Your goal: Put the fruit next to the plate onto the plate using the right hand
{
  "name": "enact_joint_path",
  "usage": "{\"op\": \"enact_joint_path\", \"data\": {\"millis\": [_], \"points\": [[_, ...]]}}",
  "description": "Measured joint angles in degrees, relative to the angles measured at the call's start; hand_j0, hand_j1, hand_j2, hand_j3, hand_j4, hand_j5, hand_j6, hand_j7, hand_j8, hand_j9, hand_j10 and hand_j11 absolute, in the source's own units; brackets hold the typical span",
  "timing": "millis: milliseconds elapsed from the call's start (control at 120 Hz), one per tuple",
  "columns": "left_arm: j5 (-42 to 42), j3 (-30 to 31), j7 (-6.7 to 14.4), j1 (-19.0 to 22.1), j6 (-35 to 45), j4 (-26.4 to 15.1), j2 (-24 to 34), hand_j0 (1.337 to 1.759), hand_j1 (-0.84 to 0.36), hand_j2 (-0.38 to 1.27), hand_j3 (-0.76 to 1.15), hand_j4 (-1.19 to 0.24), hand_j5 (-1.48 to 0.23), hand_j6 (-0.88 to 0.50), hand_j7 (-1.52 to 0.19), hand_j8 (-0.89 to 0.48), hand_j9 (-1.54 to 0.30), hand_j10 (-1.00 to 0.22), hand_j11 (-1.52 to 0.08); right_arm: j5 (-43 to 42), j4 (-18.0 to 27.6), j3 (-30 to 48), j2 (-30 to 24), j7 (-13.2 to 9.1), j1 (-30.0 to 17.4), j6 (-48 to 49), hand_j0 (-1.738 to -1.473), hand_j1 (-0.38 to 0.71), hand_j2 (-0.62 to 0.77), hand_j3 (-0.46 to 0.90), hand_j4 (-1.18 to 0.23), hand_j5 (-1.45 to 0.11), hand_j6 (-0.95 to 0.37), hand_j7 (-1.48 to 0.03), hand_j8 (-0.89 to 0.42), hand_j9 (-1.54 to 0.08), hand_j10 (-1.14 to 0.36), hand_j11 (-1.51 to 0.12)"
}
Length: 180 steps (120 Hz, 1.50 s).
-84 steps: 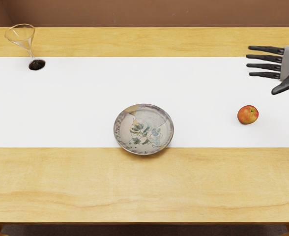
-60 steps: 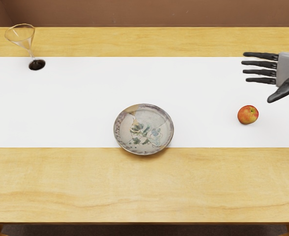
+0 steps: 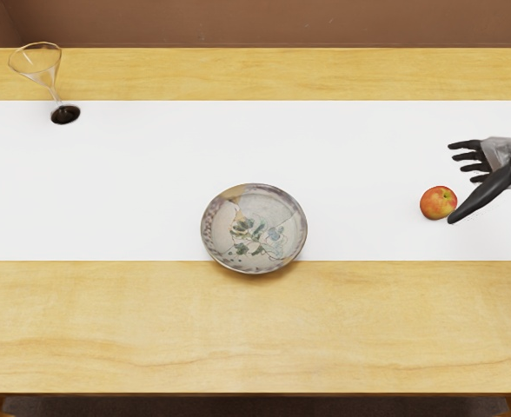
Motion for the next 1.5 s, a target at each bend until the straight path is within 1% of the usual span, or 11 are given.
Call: {"op": "enact_joint_path", "data": {"millis": [100,242,400,700,950,1025,1158,1200,1292,1417,1500], "points": [[0.0,0.0,0.0,0.0,0.0,0.0,0.0,1.658,0.35,0.00,0.00,0.00,0.00,0.00,0.00,0.00,0.00,0.00,0.00,-5.4,-1.0,-0.1,4.5,-1.8,0.4,-3.3,-1.658,-0.26,-0.01,0.00,-0.07,-0.09,-0.08,-0.09,-0.08,-0.09,-0.07,-0.09],[0.0,0.0,0.0,0.0,0.0,0.0,0.0,1.658,0.35,0.00,0.00,0.00,0.00,0.00,0.00,0.00,0.00,0.00,0.00,-10.2,-2.9,-2.0,9.9,-2.7,0.1,-11.8,-1.658,-0.27,-0.01,0.00,-0.07,-0.09,-0.07,-0.08,-0.07,-0.09,-0.07,-0.08],[0.0,0.0,0.0,0.0,0.0,0.0,0.0,1.658,0.35,0.00,0.00,0.00,0.00,0.00,0.00,0.00,0.00,0.00,0.00,-12.0,-4.1,-4.5,12.4,-2.9,-1.4,-16.5,-1.658,-0.27,-0.01,0.00,-0.07,-0.08,-0.07,-0.08,-0.07,-0.08,-0.07,-0.08],[0.0,0.0,0.0,0.0,0.0,0.0,0.0,1.658,0.35,0.00,0.00,0.00,0.00,0.00,0.00,0.00,0.00,0.00,0.00,-13.2,-5.1,-6.2,15.3,-3.0,-3.8,-27.3,-1.658,-0.21,-0.02,0.00,-0.12,-0.16,-0.12,-0.16,-0.12,-0.16,-0.12,-0.16],[0.0,0.0,0.0,0.0,0.0,0.0,0.0,1.658,0.35,0.00,0.00,0.00,0.00,0.00,0.00,0.00,0.00,0.00,0.00,-13.3,-5.4,-6.4,16.5,-3.0,-4.9,-28.6,-1.658,-0.02,-0.05,0.00,-0.28,-0.36,-0.28,-0.36,-0.28,-0.36,-0.28,-0.36],[0.0,0.0,0.0,0.0,0.0,0.0,0.0,1.658,0.35,0.00,0.00,0.00,0.00,0.00,0.00,0.00,0.00,0.00,0.00,-13.3,-5.3,-6.4,16.7,-3.0,-5.0,-28.7,-1.658,0.05,-0.07,0.00,-0.34,-0.44,-0.34,-0.44,-0.34,-0.44,-0.34,-0.44],[0.0,0.0,0.0,0.0,0.0,0.0,0.0,1.658,0.35,0.00,0.00,0.00,0.00,0.00,0.00,0.00,0.00,0.00,0.00,-13.4,-5.3,-6.4,16.9,-3.0,-5.4,-28.7,-1.658,0.19,-0.09,0.00,-0.46,-0.59,-0.46,-0.59,-0.37,-0.59,-0.46,-0.59],[0.0,0.0,0.0,0.0,0.0,0.0,0.0,1.658,0.35,0.00,0.00,0.00,0.00,0.00,0.00,0.00,0.00,0.00,0.00,-13.4,-5.2,-6.4,16.9,-3.0,-5.4,-28.7,-1.658,0.22,-0.05,0.00,-0.50,-0.63,-0.50,-0.64,-0.37,-0.64,-0.46,-0.64],[0.0,0.0,0.0,0.0,0.0,0.0,0.0,1.658,0.35,0.00,0.00,0.00,0.00,0.00,0.00,0.00,0.00,0.00,0.00,-13.7,-5.1,-6.3,17.2,-3.0,-5.6,-28.8,-1.655,0.28,0.07,0.00,-0.59,-0.69,-0.46,-0.72,-0.35,-0.71,-0.43,-0.73],[0.0,0.0,0.0,0.0,0.0,0.0,0.0,1.658,0.35,0.00,0.00,0.00,0.00,0.00,0.00,0.00,0.00,0.00,0.00,-13.8,-5.0,-6.2,17.5,-3.0,-5.8,-28.7,-1.652,0.28,0.11,0.00,-0.66,-0.74,-0.46,-0.80,-0.33,-0.78,-0.42,-0.80],[0.0,0.0,0.0,0.0,0.0,0.0,0.0,1.658,0.35,0.00,0.00,0.00,0.00,0.00,0.00,0.00,0.00,0.00,0.00,-13.2,-4.8,-5.4,17.5,-3.0,-5.8,-28.7,-1.653,0.27,0.21,0.00,-0.66,-0.80,-0.50,-0.83,-0.35,-0.82,-0.46,-0.84]]}}
